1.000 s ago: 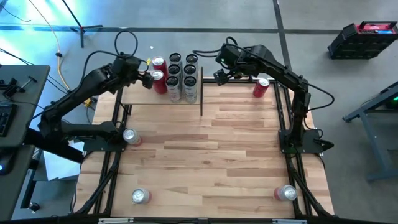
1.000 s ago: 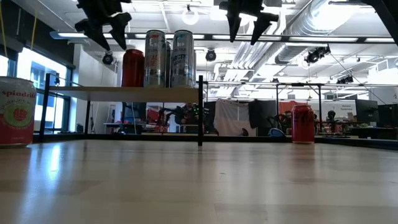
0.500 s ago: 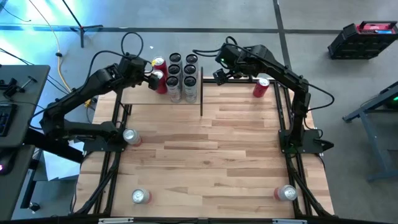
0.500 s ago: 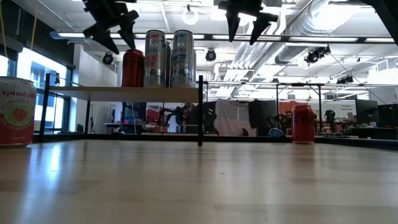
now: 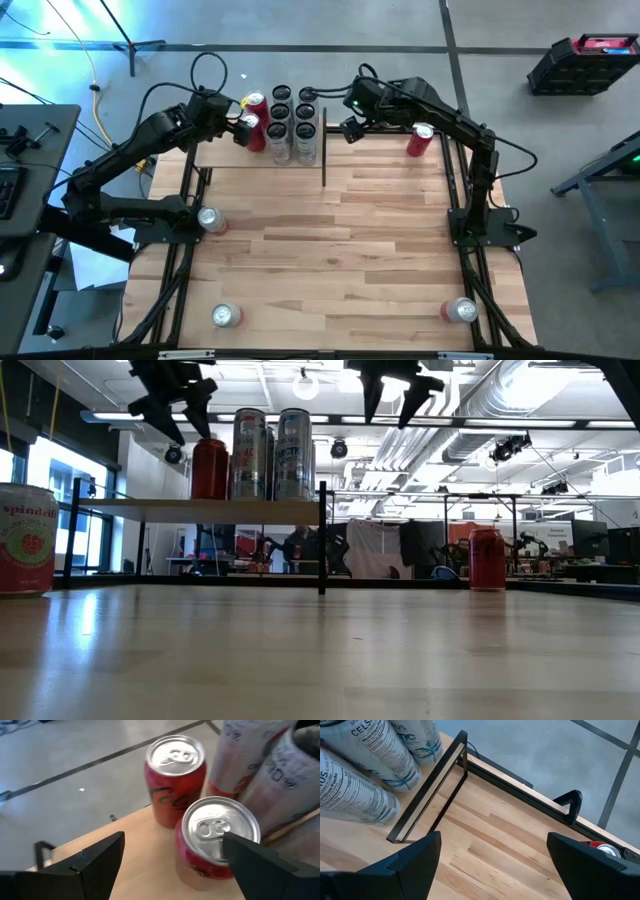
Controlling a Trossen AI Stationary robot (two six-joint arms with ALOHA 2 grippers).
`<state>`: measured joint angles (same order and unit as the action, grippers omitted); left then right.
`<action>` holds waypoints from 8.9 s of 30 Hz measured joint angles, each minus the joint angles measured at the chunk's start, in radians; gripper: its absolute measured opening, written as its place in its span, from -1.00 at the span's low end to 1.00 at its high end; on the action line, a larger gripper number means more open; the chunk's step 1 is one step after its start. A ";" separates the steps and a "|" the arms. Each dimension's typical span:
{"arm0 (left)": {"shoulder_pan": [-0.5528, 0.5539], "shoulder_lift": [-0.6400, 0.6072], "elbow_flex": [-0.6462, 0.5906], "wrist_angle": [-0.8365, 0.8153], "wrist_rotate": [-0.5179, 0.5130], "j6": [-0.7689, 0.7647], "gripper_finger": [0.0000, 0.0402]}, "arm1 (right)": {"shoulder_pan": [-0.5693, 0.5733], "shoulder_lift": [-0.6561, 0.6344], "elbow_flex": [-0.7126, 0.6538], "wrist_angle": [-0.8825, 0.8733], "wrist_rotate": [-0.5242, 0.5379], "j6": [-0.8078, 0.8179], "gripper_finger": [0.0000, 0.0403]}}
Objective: Place canned beverage on shelf
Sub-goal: Adjust the aligned red soda cans on the shelf
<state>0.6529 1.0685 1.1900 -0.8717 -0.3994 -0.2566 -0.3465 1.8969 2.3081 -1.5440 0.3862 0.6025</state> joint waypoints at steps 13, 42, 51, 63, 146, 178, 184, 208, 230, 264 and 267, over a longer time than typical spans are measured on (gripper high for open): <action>0.001 -0.029 0.000 -0.049 -0.077 0.000 0.62 | 0.003 0.000 0.000 0.000 0.000 0.000 0.73; 0.106 -0.111 -0.140 -0.127 -0.137 0.032 0.62 | 0.063 0.000 0.000 0.004 0.084 -0.140 0.73; 0.106 -0.111 -0.212 0.034 -0.069 0.036 0.62 | 0.100 0.000 0.000 0.005 0.084 -0.166 0.73; 0.098 -0.084 -0.214 0.119 -0.015 0.023 0.62 | 0.106 0.000 0.000 0.032 0.086 -0.197 0.73; -0.018 -0.045 -0.150 0.285 -0.047 -0.157 0.62 | 0.118 0.000 0.000 0.053 0.023 -0.155 0.73; 0.060 -0.007 -0.097 0.224 0.046 -0.117 0.62 | 0.151 0.000 0.000 0.054 0.023 -0.130 0.73; 0.060 0.028 -0.093 0.227 0.055 -0.119 0.62 | 0.152 0.000 0.000 0.061 0.023 -0.122 0.73; 0.059 -0.003 -0.095 0.205 0.032 -0.079 0.62 | 0.164 0.000 0.000 0.060 0.023 -0.110 0.73; 0.061 -0.099 -0.013 -0.086 -0.071 -0.105 0.62 | 0.163 0.000 0.000 0.060 0.027 -0.108 0.73; 0.079 -0.058 -0.114 0.011 0.040 -0.113 0.62 | 0.151 0.000 0.000 0.087 0.016 -0.086 0.73; 0.076 -0.090 -0.114 -0.038 0.108 -0.108 0.62 | 0.151 0.000 0.000 0.054 0.014 -0.084 0.73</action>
<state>0.7292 0.9787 1.0763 -0.9094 -0.2910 -0.3644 -0.1958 1.8973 2.3085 -1.4897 0.4000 0.5182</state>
